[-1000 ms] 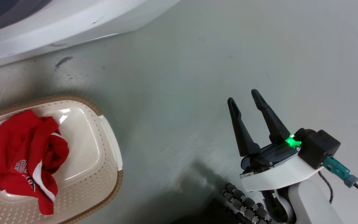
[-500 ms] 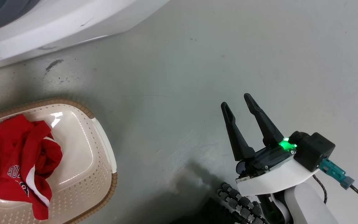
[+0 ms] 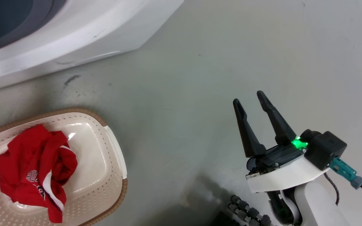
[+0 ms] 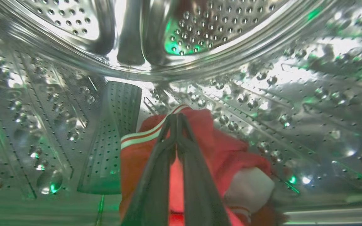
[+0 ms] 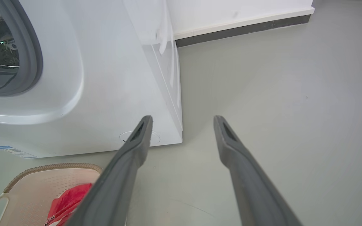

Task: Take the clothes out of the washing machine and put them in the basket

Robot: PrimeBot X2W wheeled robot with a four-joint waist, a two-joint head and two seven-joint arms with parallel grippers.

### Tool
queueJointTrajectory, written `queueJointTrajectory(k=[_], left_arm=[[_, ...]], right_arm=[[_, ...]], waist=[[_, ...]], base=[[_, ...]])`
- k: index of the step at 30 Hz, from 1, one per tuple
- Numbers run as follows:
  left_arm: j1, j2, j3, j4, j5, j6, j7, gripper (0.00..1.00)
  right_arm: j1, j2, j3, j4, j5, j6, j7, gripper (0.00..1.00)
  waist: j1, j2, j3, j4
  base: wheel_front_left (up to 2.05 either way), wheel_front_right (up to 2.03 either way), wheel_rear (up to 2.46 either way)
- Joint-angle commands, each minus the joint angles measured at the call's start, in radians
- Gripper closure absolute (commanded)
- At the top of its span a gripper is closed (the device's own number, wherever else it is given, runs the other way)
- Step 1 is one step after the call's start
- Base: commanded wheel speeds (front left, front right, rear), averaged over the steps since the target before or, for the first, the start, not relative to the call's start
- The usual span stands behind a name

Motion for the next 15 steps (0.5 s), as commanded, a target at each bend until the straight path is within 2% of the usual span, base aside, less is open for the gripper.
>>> queueJointTrajectory(k=[1, 12, 15], left_arm=[[0.033, -0.009, 0.006, 0.002, -0.015, -0.005, -0.037, 1.00], [0.239, -0.088, 0.021, 0.088, -0.093, -0.076, -0.408, 1.00], [0.301, -0.113, 0.026, 0.115, -0.110, -0.091, -0.474, 1.00]], right_arm=[[-0.003, 0.001, -0.012, 0.001, -0.006, -0.001, -0.003, 0.00], [0.063, 0.001, -0.115, 0.044, -0.085, -0.001, -0.003, 0.00], [0.089, 0.000, -0.133, 0.054, -0.100, -0.001, -0.002, 0.00]], waist=[[0.0000, 0.0000, -0.034, 0.021], [0.0000, 0.0000, -0.246, 0.113], [0.0000, 0.0000, -0.314, 0.136]], base=[[0.00, 0.00, 0.00], [0.00, 0.00, 0.00], [0.00, 0.00, 0.00]])
